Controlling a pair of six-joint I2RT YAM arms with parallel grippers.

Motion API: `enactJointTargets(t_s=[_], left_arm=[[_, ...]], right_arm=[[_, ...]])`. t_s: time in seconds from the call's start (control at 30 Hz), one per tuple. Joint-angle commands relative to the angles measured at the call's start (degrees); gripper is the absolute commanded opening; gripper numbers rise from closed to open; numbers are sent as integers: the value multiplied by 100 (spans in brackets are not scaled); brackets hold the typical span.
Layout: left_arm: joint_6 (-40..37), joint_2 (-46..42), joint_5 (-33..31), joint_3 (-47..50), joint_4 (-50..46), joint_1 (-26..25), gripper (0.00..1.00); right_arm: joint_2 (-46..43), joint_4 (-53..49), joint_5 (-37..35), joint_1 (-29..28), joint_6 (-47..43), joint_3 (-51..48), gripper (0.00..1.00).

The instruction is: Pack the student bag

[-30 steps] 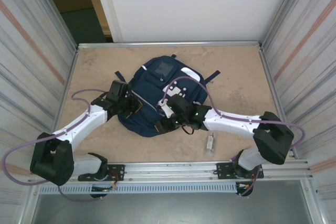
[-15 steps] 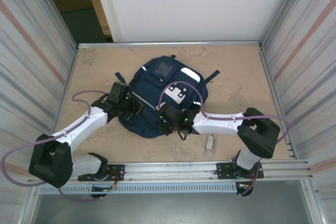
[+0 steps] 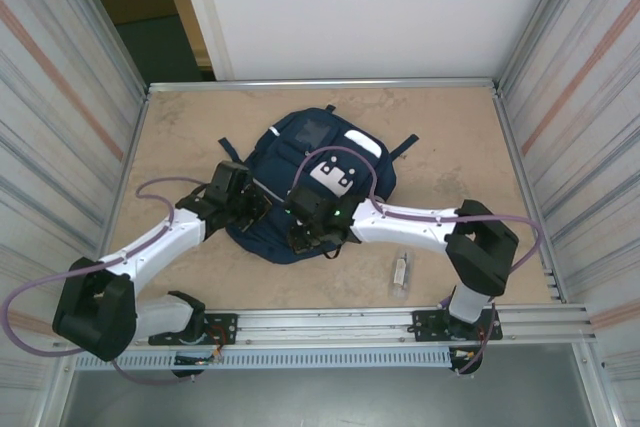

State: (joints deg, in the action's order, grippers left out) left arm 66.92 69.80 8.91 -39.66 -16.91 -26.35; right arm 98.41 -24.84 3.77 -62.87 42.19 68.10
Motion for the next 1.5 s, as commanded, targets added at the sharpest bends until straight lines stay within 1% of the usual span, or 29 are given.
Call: enactJointTargets(t_s=[0.0,0.03,0.1,0.13,0.17,0.23,0.27,0.33,0.43,0.57,0.63,0.67,0.73,0.83,0.93,1.1,1.13,1.2,1.27,1.33,1.37,1.4,1.47], left_arm=[[248,-142,213,166,220,-250,0],[260,-120,189,171,240,-290,0],[291,-82,110,169,280,-392,0],[325,-72,77,180,300,-445,0],[359,-63,58,203,343,-473,0],[368,-45,65,243,395,-487,0],[328,-50,76,257,387,-488,0],[244,-98,82,269,315,-490,0],[221,-267,14,394,283,-488,0],[-51,-392,-25,409,198,-456,0],[-228,-410,-17,367,66,-456,0],[-284,-399,12,355,65,-454,1],[-414,-348,141,341,99,-456,1],[-688,-241,397,224,46,-458,1],[-770,-198,555,156,-30,-458,2],[-1065,-156,837,-90,-196,-458,2],[-1084,-150,859,-120,-249,-459,2],[-1085,-143,926,-138,-207,-452,2],[-1117,-109,1022,-158,-146,-454,4],[-1141,-89,1030,-194,-179,-455,8],[-1135,-95,1026,-191,-148,-455,14],[-1176,-127,1037,-183,-45,-457,23],[-1592,-256,1169,-140,269,-465,37]], right_arm=[[311,558,1077,-71,986,373,5],[372,879,1042,-96,1221,324,8],[466,1414,815,-136,1715,217,9],[499,1626,689,-174,1876,204,12],[496,1689,488,-238,1955,237,20],[329,1735,9,-398,1869,185,35],[158,1828,-234,-487,1729,38,40],[-199,1917,-542,-560,1328,-323,45],[-765,1533,-472,-475,294,-713,49],[-1573,808,-169,-335,-1579,-1085,51],[-1991,547,187,-163,-2525,-1231,52],[-2130,441,349,-87,-2917,-1262,53],[-2343,342,420,85,-3826,-1426,54],[-2446,640,349,321,-5388,-1816,56],[-2291,813,567,549,-6757,-1945,57],[-1729,1076,370,636,-7708,-1772,58],[-1639,1149,370,636,-7884,-1760,58],[-1539,1628,235,627,-8114,-1888,56],[-1526,2342,183,650,-8171,-2148,42],[-1559,2781,339,722,-8079,-2291,26],[-1594,2841,380,739,-7988,-2280,18],[-1659,2839,440,753,-7888,-2254,12],[-1739,2871,588,808,-7646,-2225,9]])
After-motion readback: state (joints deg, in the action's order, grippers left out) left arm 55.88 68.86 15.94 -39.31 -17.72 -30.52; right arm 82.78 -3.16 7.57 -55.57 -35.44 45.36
